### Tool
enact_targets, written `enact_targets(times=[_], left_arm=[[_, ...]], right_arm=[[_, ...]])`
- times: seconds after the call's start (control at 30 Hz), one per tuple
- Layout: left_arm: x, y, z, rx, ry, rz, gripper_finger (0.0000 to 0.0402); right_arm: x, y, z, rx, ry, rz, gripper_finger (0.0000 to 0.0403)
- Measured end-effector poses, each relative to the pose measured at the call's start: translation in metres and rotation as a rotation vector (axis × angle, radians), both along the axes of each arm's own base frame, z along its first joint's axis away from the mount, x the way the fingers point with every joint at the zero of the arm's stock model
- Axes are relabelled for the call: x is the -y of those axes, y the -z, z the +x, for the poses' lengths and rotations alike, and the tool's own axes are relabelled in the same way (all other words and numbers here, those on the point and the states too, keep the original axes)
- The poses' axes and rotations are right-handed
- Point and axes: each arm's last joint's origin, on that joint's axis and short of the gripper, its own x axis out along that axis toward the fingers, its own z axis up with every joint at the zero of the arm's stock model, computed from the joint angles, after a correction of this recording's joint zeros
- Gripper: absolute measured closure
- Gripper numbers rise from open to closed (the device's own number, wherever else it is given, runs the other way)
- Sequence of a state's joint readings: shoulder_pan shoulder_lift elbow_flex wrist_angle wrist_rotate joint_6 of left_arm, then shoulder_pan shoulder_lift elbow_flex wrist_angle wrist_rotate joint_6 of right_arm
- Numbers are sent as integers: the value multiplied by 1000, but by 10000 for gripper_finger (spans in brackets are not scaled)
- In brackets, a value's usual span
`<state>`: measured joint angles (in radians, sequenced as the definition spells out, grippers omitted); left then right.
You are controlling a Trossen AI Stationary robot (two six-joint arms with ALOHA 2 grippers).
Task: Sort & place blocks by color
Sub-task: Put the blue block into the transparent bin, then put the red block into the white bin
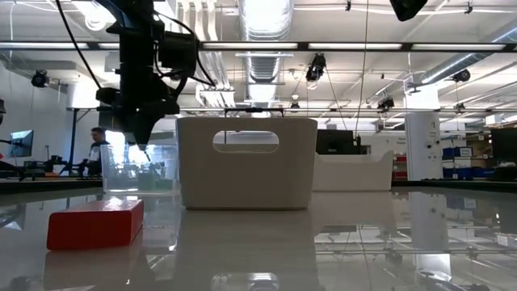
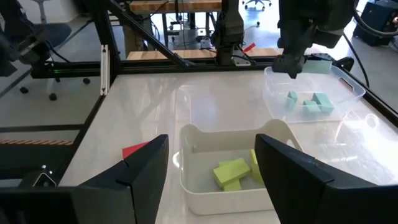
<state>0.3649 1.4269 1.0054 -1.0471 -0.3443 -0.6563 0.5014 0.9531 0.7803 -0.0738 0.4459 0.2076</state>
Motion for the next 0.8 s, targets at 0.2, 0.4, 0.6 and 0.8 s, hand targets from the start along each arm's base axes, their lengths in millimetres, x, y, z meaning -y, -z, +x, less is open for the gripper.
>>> enact_targets(times=[0.2,0.4,0.6,0.8], left_arm=[[-1,3,3,9,0,4,286],[-3,15,9,-42,5,-15,286],[-5,22,12,-88,7,-7,250],[-6,23,12,-102,13,15,224]], right_arm=[[0,0,0,0,0,-1,174],[0,0,0,-1,0,-1,174],[0,0,0,-3,0,-3,174],[0,0,0,-3,0,-3,174]])
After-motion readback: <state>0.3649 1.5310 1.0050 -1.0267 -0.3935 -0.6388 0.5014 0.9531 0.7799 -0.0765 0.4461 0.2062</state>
